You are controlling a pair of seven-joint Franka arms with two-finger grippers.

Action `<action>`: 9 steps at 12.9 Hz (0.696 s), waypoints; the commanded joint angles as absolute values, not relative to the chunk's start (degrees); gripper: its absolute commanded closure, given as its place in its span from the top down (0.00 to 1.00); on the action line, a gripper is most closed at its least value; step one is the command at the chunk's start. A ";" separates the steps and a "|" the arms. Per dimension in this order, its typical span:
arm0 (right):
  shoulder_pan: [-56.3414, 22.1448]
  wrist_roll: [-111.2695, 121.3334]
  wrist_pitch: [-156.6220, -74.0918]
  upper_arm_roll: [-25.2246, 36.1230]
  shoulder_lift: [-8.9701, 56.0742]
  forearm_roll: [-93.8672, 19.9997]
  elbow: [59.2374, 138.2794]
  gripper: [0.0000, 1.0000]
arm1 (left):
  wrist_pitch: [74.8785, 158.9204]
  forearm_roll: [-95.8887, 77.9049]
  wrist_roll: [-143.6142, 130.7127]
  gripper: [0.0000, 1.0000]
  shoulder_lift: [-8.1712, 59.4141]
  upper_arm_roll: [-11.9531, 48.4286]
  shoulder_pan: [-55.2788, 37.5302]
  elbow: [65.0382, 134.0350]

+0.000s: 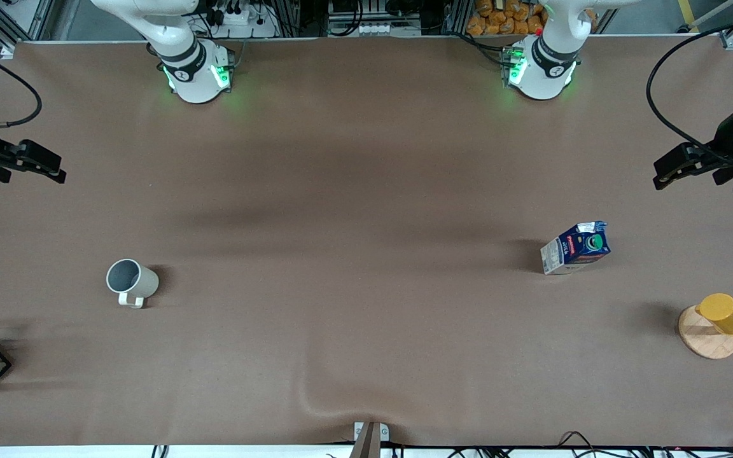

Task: Place milk next to cup
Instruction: 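Reach the left gripper to the milk carton while the right gripper reaches the mug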

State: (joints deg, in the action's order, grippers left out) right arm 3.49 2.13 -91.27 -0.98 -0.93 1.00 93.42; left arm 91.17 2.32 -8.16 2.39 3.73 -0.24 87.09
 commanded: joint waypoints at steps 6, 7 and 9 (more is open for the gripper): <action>3.87 4.04 -91.05 -0.44 -1.41 1.58 93.43 1.00 | 90.18 1.14 -8.08 1.00 3.34 3.87 -0.09 88.93; 3.87 4.04 -90.97 -0.44 -1.32 1.50 93.51 1.00 | 91.57 1.58 -8.17 1.00 3.51 3.95 0.00 90.60; 3.78 4.04 -91.14 -0.44 -0.71 1.58 93.86 1.00 | 96.04 1.49 -8.26 1.00 3.52 3.96 0.18 95.25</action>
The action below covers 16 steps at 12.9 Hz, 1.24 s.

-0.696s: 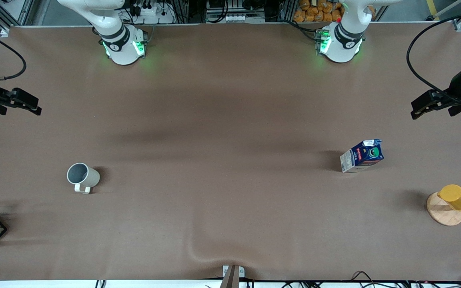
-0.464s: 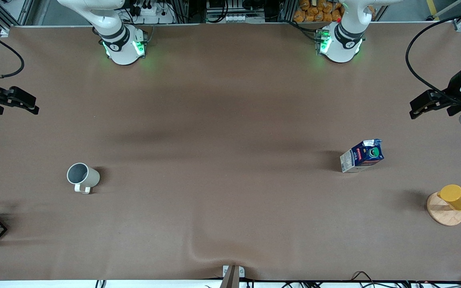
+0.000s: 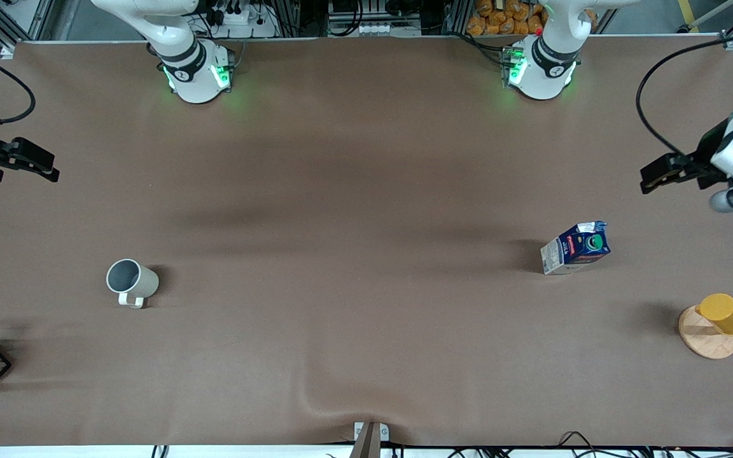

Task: Place milk next to cup
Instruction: 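Reach the left gripper to the milk carton while the right gripper reaches the mug, then grasp the milk carton with the left gripper while the right gripper grasps the mug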

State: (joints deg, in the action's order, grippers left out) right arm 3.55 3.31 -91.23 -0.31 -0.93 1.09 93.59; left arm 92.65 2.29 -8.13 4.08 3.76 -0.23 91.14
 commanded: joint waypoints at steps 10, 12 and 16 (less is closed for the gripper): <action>4.83 10.51 -108.33 -0.70 20.98 2.02 94.48 1.00 | 111.27 1.23 -8.26 1.00 9.66 4.04 0.35 105.56; 5.80 13.87 -112.49 -0.70 23.81 1.85 94.39 1.00 | 112.15 1.23 -8.26 1.00 10.98 4.13 -0.09 105.73; 4.84 15.12 -114.43 -0.70 26.19 2.20 94.48 1.00 | 114.43 1.23 -7.91 1.00 12.83 4.22 -0.18 106.87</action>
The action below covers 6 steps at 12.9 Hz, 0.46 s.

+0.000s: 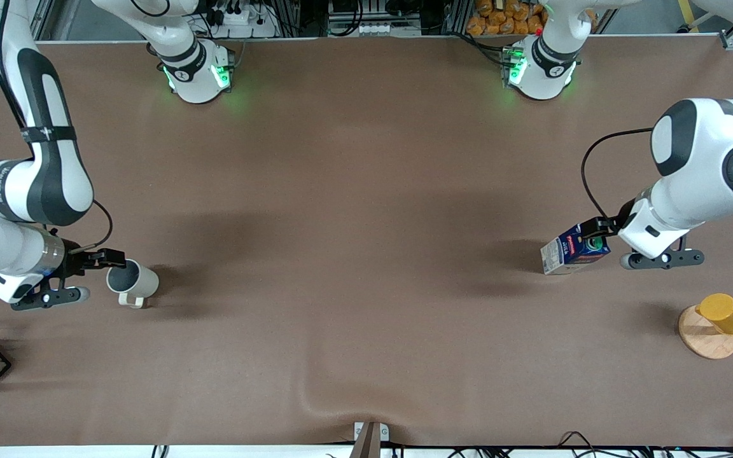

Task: Place milk next to cup
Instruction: 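Grasp the milk carton with the left gripper while the right gripper grasps the mug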

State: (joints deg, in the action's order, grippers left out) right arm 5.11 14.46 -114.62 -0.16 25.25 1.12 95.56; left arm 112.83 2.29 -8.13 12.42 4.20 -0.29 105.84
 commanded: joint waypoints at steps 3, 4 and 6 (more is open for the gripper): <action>4.40 15.03 -115.65 -0.70 30.40 2.11 94.40 1.00 | 115.66 1.23 -7.91 1.00 13.97 4.22 -0.26 107.05; 3.96 15.03 -117.23 -0.70 31.72 2.11 94.39 1.00 | 115.84 1.23 -7.91 1.00 14.15 4.31 -0.26 107.05; 3.17 15.03 -119.69 -0.70 34.35 2.20 94.22 1.00 | 116.01 1.23 -8.00 1.00 14.50 4.48 -0.44 106.96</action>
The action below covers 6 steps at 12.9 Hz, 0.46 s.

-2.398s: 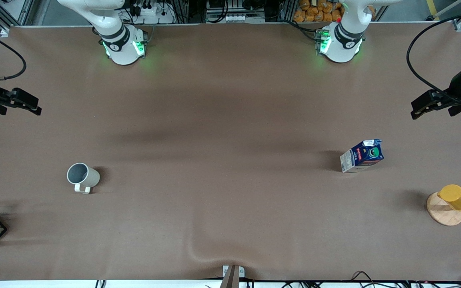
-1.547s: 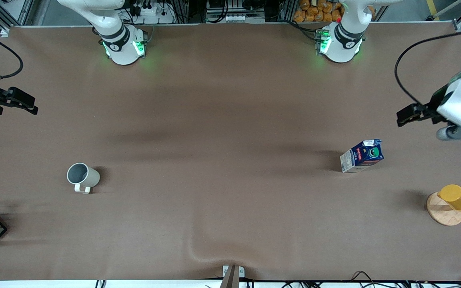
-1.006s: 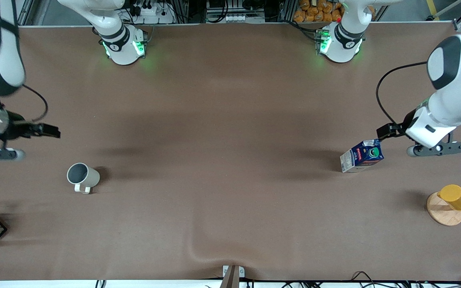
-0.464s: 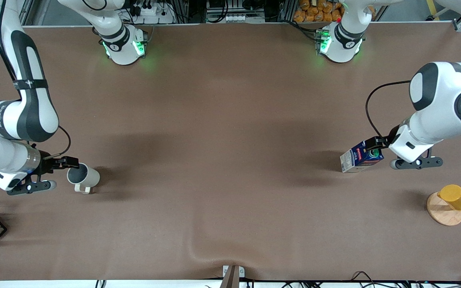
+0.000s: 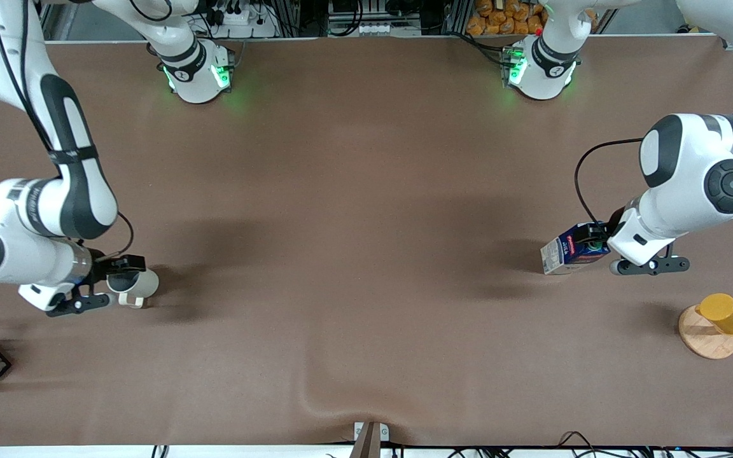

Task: Place milk next to cup
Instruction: 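Grasp the milk carton with the left gripper while the right gripper grasps the mug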

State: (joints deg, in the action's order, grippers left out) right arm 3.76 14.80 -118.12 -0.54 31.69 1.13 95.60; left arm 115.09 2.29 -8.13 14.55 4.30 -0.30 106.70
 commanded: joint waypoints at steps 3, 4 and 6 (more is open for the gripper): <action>3.25 14.94 -121.82 -0.70 36.56 2.11 94.39 1.00 | 117.15 1.23 -7.91 1.00 15.90 4.48 -0.18 107.05; 3.25 14.94 -121.56 -0.70 36.65 2.11 94.48 1.00 | 117.42 1.23 -7.91 1.00 16.26 4.48 -0.18 107.05; 3.25 14.77 -121.12 -0.70 36.74 2.11 94.57 0.81 | 118.03 1.23 -7.91 0.99 16.87 4.48 -0.18 107.05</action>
State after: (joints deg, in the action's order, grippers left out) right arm 3.03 14.80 -122.06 -0.49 36.49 1.14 95.50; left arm 116.86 2.29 -8.13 16.52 4.38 -0.35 106.80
